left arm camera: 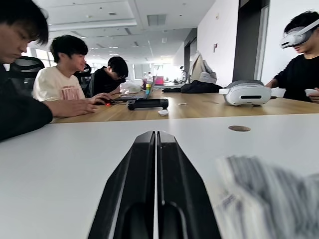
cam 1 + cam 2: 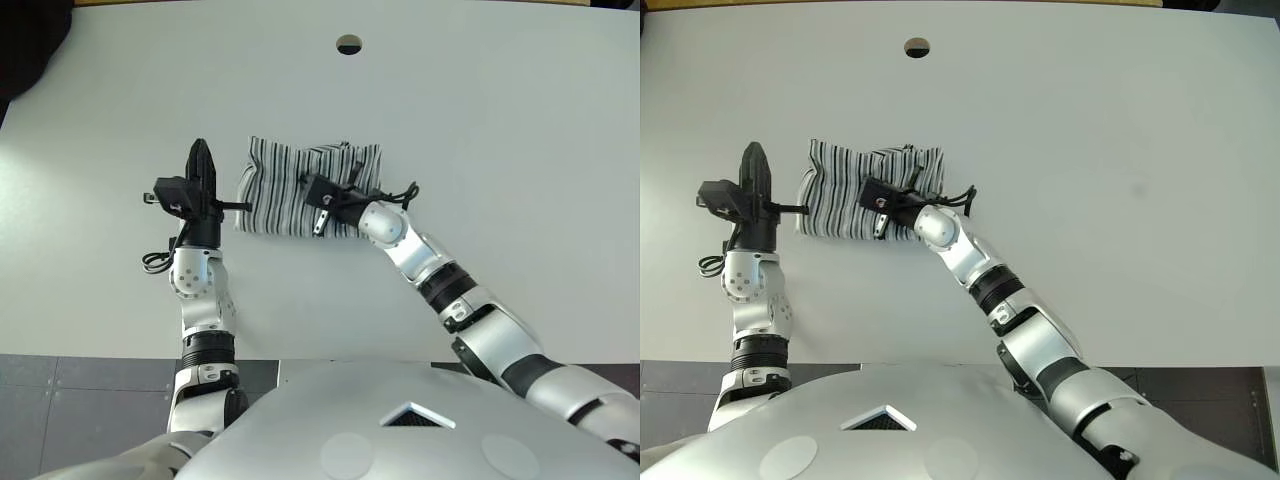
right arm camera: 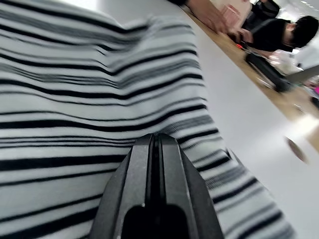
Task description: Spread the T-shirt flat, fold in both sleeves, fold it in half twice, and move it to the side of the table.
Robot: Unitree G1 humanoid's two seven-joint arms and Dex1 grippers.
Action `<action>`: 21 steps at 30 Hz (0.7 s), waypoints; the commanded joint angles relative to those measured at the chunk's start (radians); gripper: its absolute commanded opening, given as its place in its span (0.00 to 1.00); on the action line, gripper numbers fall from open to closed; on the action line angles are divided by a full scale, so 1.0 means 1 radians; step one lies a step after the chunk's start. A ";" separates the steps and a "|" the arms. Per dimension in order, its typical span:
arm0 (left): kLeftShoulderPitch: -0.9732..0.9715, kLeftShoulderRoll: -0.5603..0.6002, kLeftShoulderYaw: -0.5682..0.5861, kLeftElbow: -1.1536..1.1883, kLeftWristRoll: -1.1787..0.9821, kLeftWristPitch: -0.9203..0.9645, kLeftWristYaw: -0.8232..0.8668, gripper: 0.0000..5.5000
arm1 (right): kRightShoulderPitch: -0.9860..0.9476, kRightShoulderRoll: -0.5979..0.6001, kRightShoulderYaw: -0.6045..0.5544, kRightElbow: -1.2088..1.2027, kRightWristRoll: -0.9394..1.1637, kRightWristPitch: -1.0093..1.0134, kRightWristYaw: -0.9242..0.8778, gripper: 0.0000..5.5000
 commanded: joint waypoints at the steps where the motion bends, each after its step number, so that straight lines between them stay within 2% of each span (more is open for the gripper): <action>1: 0.054 -0.014 0.010 -0.073 -0.007 0.002 0.022 0.02 | 0.190 -0.312 -0.175 -0.062 -0.005 0.149 0.011 0.02; 7: 0.128 -0.018 0.027 -0.150 0.001 0.010 0.049 0.02 | 0.389 -0.529 -0.434 -0.227 0.068 0.218 0.007 0.02; 11: 0.148 -0.018 0.038 -0.165 -0.006 0.014 0.062 0.02 | 0.427 -0.579 -0.507 -0.274 0.081 0.254 0.006 0.02; 15: 0.145 -0.015 0.046 -0.154 0.005 0.007 0.066 0.02 | 0.401 -0.520 -0.541 -0.360 0.126 0.163 -0.043 0.02; 18: 0.135 -0.006 0.043 -0.140 0.026 0.025 0.069 0.02 | 0.408 -0.383 -0.625 -0.514 0.260 -0.069 -0.149 0.02; 21: 0.167 -0.004 0.029 -0.165 0.069 0.047 0.076 0.02 | 0.523 -0.253 -0.631 -0.619 0.330 -0.290 -0.205 0.02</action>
